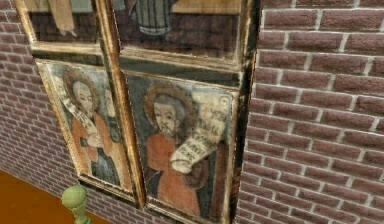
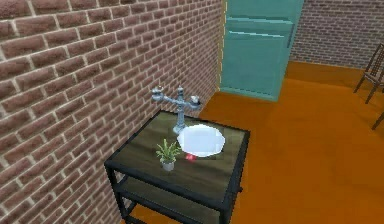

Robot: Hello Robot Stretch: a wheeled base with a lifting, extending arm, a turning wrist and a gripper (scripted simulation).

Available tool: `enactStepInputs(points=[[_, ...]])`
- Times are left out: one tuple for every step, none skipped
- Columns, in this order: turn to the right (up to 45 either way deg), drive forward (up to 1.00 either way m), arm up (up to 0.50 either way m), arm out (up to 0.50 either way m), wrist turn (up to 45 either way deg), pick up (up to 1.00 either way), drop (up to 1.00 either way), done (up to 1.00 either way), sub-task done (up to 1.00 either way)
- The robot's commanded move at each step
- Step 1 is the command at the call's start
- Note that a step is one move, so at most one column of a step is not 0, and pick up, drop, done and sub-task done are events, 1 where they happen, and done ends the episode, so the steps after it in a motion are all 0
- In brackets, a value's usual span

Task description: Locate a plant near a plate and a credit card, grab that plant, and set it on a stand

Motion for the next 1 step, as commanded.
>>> enactStepInputs(points=[[0.0, 0.00, 0.22, 0.00, 0.0, 0.00, 0.00, 0.00, 0.00]])
